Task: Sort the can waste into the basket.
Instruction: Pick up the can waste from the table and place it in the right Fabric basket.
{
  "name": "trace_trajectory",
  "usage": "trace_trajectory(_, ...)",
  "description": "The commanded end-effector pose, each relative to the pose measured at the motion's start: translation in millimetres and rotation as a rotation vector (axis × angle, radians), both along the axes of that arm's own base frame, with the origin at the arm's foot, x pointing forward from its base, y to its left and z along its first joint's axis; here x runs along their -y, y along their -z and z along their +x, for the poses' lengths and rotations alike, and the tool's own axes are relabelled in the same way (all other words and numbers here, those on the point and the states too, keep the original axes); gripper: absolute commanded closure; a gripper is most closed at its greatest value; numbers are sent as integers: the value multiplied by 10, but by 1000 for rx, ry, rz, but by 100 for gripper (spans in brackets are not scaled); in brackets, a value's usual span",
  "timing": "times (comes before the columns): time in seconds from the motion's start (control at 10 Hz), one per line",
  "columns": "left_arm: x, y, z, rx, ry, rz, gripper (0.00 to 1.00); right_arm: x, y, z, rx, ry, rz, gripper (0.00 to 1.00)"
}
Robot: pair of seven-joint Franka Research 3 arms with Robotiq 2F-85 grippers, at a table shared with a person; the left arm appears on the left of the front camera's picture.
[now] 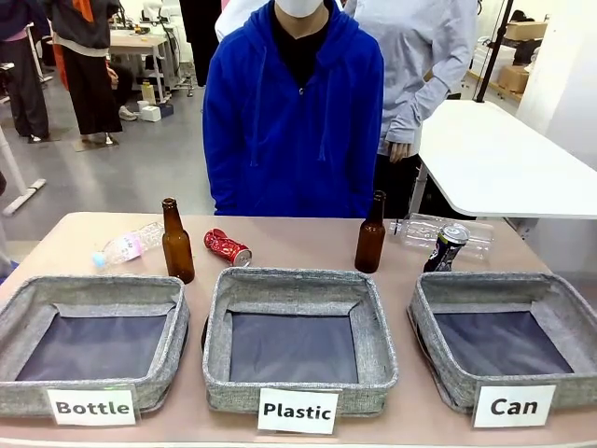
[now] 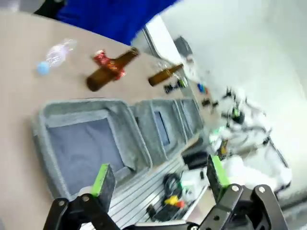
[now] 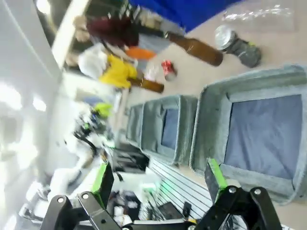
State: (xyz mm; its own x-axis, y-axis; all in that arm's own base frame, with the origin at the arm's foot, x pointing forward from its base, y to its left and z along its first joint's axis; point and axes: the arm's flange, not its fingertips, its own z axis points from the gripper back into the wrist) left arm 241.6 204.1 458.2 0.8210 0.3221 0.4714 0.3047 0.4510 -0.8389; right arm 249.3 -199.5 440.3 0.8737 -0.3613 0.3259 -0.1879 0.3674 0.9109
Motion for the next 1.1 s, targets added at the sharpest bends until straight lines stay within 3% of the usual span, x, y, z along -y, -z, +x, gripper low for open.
trace_trajectory(0.0,11,390,114,-35,-102,-172,0,-24,262,72,26,35,98,0)
trace_trajectory(0.2,35,582,169,-60,-187,-293,0,119,347,106,9,146,122,0)
trace_trajectory(0.3,116,626,188,-112,-257,-278,0,103,337,129,-2,197,64,0)
trace_trajectory(0.4,-287,543,135,-94,-182,-240,0,220,392,49,-13,119,129,0)
trace_trajectory(1.0,-276,532,129,-115,-194,-253,0,220,392,49,-13,119,129,0)
